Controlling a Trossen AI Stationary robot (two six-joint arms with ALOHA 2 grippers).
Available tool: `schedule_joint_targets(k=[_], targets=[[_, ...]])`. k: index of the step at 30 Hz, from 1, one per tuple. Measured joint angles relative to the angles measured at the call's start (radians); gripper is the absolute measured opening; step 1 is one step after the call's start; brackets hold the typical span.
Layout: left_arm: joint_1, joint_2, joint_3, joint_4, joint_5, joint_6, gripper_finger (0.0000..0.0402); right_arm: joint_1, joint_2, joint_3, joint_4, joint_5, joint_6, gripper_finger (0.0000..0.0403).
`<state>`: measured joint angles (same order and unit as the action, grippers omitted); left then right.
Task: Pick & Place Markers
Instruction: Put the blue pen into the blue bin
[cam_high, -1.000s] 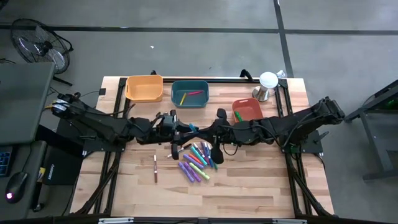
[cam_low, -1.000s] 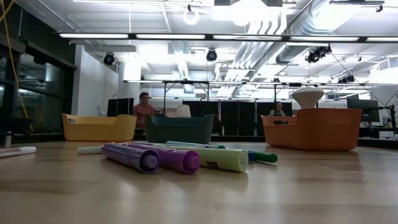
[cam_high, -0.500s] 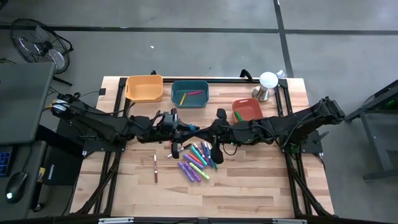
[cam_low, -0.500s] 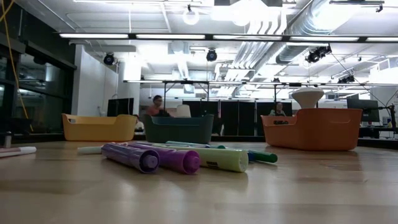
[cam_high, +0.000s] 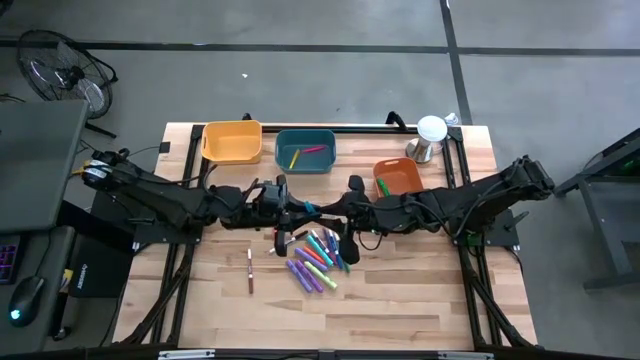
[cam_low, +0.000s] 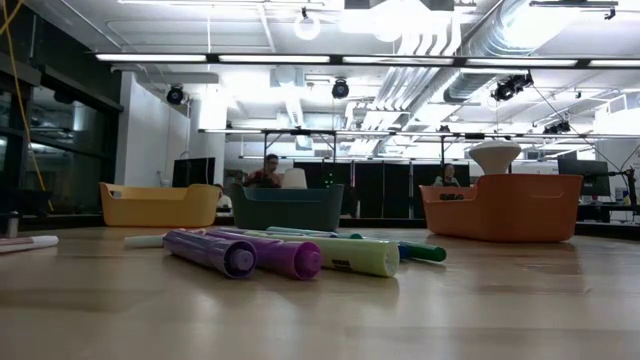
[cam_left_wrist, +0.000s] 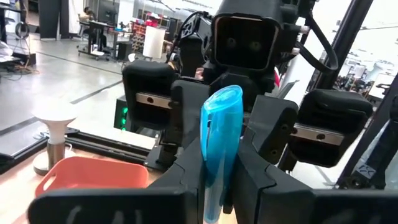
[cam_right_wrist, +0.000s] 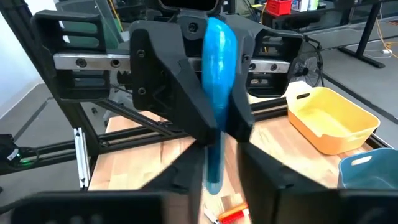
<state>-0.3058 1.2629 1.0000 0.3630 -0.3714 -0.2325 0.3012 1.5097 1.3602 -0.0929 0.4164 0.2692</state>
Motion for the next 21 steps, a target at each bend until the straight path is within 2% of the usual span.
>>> schedule_joint_targets(k=[4,8,13,21], targets=[[-0.002,0.0,0.0,0.0,0.0,-0.001,0.0041,0.0,0.0,0.0,0.0,0.001,0.011,0.0149],[-0.002,0.0,0.0,0.0,0.0,-0.004,0.0041,0.0,0.0,0.0,0.0,0.001,0.011,0.0178],[-0.002,0.0,0.0,0.0,-0.007,0.0,0.0041,-0.001,-0.017,0.0,-0.055,0.011,0.019,0.0191],[0.009,-0.024,0.0,-0.066,-0.065,0.019,0.0041,0.0,-0.125,0.0,-0.343,0.151,0.178,0.0192]])
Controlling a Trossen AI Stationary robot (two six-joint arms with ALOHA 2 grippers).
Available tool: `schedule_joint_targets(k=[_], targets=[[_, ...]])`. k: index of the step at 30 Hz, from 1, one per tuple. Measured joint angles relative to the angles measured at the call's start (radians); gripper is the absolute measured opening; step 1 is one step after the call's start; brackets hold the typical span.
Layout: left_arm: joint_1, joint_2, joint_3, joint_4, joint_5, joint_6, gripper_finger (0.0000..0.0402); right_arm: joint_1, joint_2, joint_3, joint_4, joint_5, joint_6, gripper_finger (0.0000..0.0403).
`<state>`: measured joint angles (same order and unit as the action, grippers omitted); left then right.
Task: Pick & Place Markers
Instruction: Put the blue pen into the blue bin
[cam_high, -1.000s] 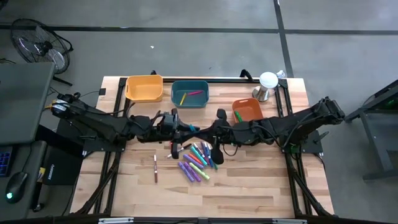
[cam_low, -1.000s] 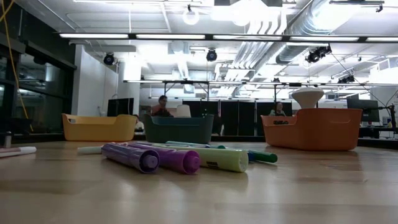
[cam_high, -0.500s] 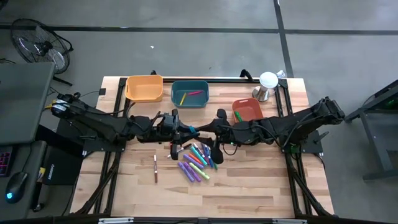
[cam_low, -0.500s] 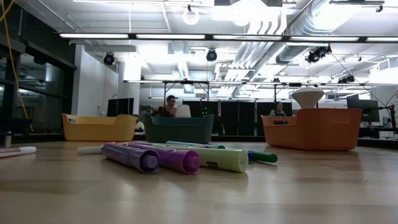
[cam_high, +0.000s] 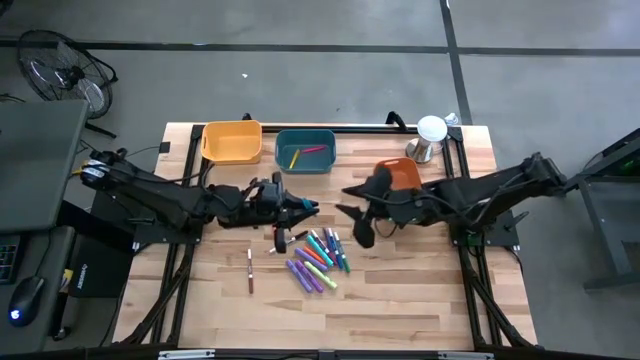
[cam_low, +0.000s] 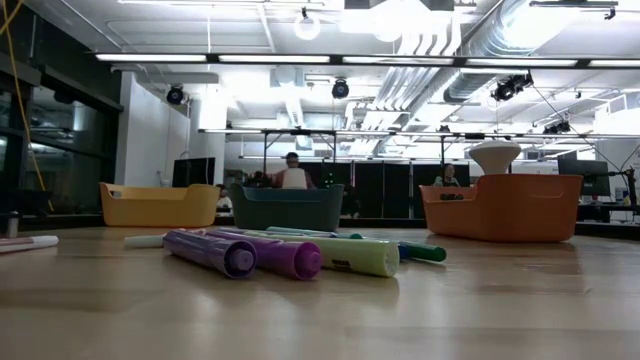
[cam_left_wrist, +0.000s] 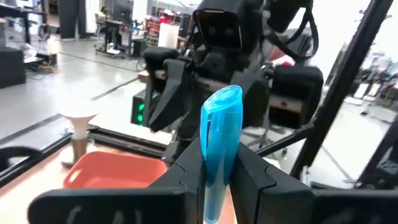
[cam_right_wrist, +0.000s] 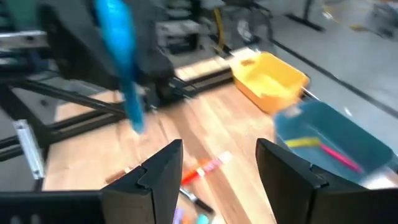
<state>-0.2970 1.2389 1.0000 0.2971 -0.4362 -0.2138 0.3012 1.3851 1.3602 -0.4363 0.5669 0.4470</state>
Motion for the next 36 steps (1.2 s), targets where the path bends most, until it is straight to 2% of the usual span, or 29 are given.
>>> schedule_joint_targets(k=[4,9,15,20,31,36], targets=[[0.06,-0.001,0.0,-0.068,0.034,-0.027,0.0041,0.0,-0.036,0.0,-0.152,0.006,0.105,0.0193],[0.178,-0.001,0.0,-0.186,0.157,-0.076,0.0041,0.009,-0.036,0.0,-0.289,0.002,0.221,0.0193],[0.344,-0.001,0.0,-0.341,0.326,-0.084,0.0041,0.029,-0.021,0.0,-0.33,0.004,0.261,0.0193],[0.501,-0.001,0.0,-0.45,0.459,-0.032,0.0041,0.029,-0.021,0.0,-0.349,0.008,0.282,0.0193],[0.801,0.095,0.0,-0.485,0.74,0.112,0.0041,0.029,-0.021,0.0,-0.396,0.087,0.361,0.0193],[0.904,0.188,0.042,-0.553,0.801,0.192,0.0041,0.027,-0.02,0.0,-0.398,0.137,0.366,0.0193]])
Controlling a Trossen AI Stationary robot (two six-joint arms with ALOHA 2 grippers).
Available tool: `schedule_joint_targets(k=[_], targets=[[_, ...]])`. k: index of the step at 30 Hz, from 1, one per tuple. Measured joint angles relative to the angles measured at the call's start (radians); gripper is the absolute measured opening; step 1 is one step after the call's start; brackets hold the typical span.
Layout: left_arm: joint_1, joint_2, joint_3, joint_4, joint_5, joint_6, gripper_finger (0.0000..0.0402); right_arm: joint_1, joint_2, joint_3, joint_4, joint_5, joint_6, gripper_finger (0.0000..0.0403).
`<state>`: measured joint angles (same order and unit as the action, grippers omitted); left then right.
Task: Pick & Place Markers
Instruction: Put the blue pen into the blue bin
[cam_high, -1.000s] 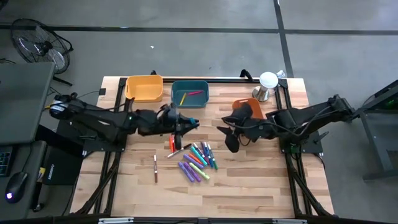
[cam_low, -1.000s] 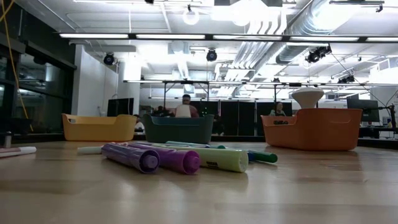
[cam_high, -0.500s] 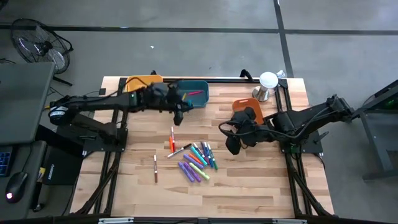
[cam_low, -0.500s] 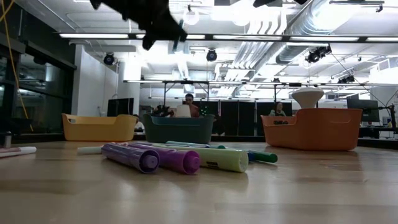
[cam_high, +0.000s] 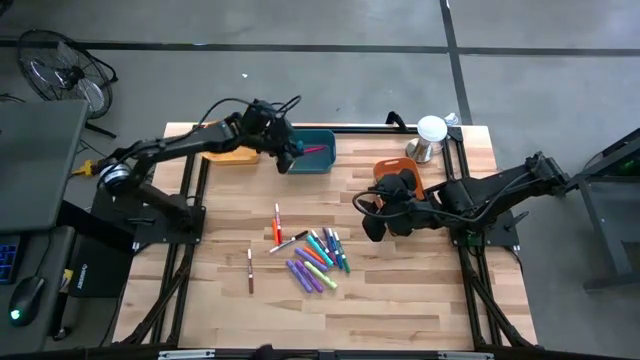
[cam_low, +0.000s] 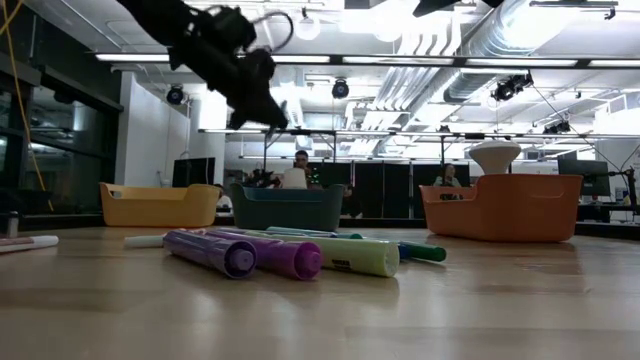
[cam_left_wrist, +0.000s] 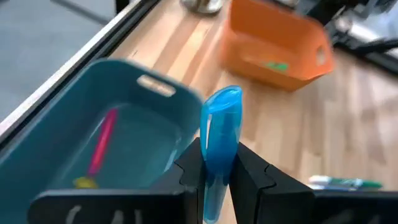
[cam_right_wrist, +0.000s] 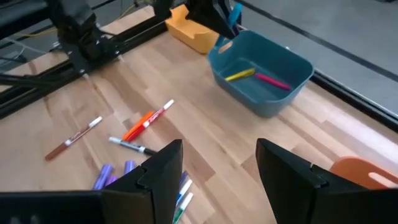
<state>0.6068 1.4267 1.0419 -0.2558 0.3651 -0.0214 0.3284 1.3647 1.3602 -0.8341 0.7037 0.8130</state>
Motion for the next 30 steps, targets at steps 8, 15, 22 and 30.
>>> schedule_joint_targets(k=[8,15,22,30], targets=[[0.068,0.189,0.22,-0.266,-0.01,0.237,0.0041,-0.025,0.0,0.0,0.0,0.031,0.0,0.0193],[0.063,0.344,0.433,-0.487,-0.101,0.435,0.0058,-0.047,0.0,0.0,0.0,0.027,0.001,0.0193],[0.061,0.473,0.578,-0.592,-0.23,0.558,0.0042,-0.048,0.0,0.0,-0.007,0.028,0.021,0.0193],[0.051,0.544,0.602,-0.657,-0.37,0.64,0.0059,-0.047,0.0,0.0,-0.018,0.025,0.055,0.0193]])
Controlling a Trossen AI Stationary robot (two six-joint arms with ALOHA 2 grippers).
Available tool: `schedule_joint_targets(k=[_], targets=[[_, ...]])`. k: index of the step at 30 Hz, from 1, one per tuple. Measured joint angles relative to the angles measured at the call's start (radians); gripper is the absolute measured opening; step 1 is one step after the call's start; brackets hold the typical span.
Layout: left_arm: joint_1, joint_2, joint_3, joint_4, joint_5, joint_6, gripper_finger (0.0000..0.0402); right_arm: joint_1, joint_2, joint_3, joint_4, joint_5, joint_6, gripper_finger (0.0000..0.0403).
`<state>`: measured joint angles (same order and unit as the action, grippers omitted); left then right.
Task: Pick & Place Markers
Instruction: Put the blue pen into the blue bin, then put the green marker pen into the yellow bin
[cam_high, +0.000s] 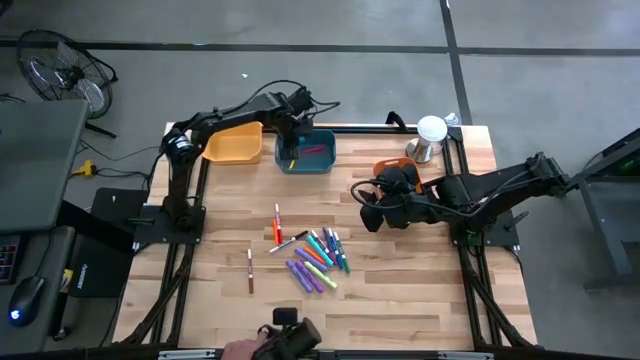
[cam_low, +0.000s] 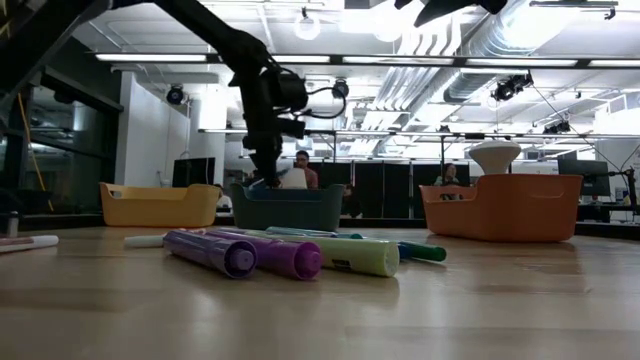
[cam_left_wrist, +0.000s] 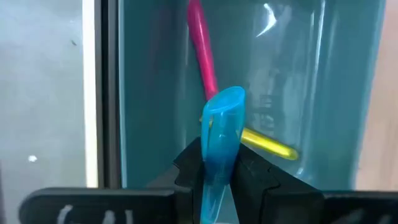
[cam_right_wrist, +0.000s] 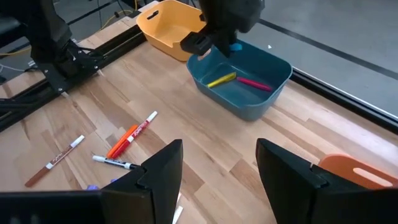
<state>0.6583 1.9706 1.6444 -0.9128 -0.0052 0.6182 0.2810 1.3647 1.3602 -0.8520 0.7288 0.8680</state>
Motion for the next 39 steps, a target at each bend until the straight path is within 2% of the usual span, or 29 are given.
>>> schedule_joint_targets(k=[6,15,34,39], targets=[[-0.005,0.0,0.0,-0.009,-0.004,0.026,0.0048,0.0,0.0,0.0,0.0,-0.002,0.014,0.0193],[-0.006,0.0,0.0,-0.049,-0.005,0.032,0.0072,0.0,0.0,0.0,0.001,-0.002,0.014,0.0193],[-0.054,0.0,0.0,-0.084,-0.014,0.028,0.0076,0.001,0.0,0.0,0.002,-0.036,0.029,0.0193],[-0.071,-0.017,0.0,-0.129,-0.068,-0.016,0.0076,0.001,0.0,0.0,0.003,-0.056,0.033,0.0193]])
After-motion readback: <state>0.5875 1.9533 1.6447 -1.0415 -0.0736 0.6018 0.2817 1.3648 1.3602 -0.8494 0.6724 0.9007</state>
